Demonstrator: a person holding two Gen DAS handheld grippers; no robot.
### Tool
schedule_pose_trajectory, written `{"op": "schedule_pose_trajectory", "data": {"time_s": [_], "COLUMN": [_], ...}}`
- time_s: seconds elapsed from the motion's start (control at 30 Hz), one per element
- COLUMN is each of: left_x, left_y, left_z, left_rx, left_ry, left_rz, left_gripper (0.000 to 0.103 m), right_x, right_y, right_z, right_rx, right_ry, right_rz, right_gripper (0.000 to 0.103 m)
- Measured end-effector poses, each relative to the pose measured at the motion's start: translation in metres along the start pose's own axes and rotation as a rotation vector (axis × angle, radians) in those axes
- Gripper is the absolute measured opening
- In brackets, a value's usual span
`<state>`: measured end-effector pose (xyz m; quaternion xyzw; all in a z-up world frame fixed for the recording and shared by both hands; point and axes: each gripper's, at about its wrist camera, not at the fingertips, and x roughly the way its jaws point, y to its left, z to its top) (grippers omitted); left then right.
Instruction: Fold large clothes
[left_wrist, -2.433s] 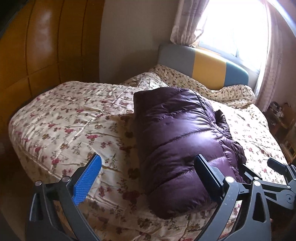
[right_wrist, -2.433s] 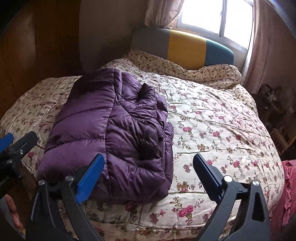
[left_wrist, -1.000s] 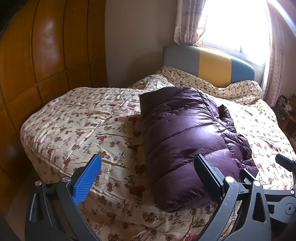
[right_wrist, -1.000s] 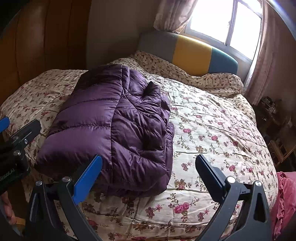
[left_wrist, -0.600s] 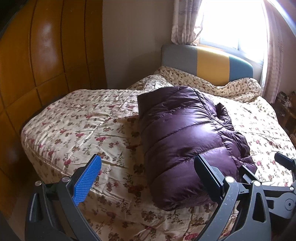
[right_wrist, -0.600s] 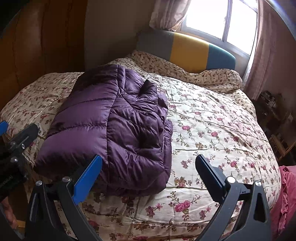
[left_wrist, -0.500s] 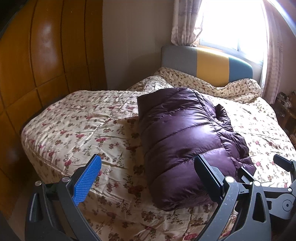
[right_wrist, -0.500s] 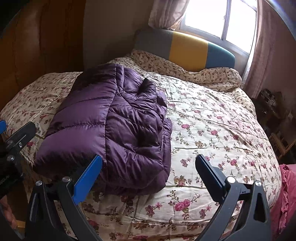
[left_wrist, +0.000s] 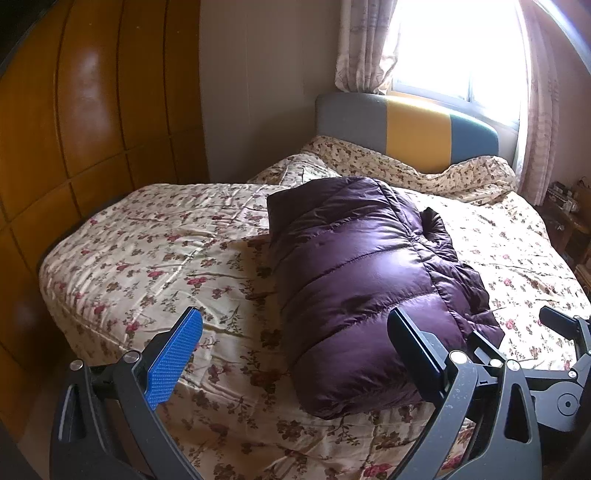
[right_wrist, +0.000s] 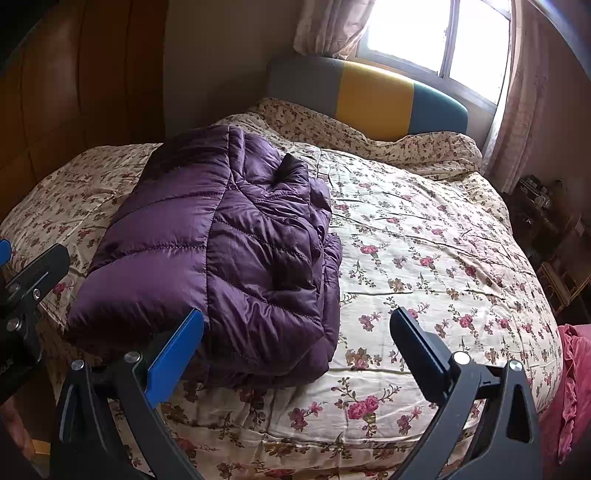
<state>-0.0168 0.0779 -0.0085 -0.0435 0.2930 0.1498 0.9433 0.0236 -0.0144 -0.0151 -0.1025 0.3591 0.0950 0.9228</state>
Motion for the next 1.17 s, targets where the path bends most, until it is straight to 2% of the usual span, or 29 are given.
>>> {"op": "schedule_pose_trajectory", "data": {"time_s": [0.73, 1.17], "left_x": [0.001, 0.019], "left_y": [0.002, 0.011], "left_z": [0.002, -0.003], "left_rx": [-0.016, -0.047], "left_ry": [0.0, 0.053], "left_rz": [-0.005, -0.009], "left_gripper": [0.099, 0.099], "right_x": [0.012, 0.013], "right_y": [0.002, -0.002], "right_z": [-0.001, 0.003], "right_rx": [0.001, 0.023], "right_ry": [0.031, 0.016], "right_rz": [0.013, 0.023], "right_gripper": [0.101, 0.101]}}
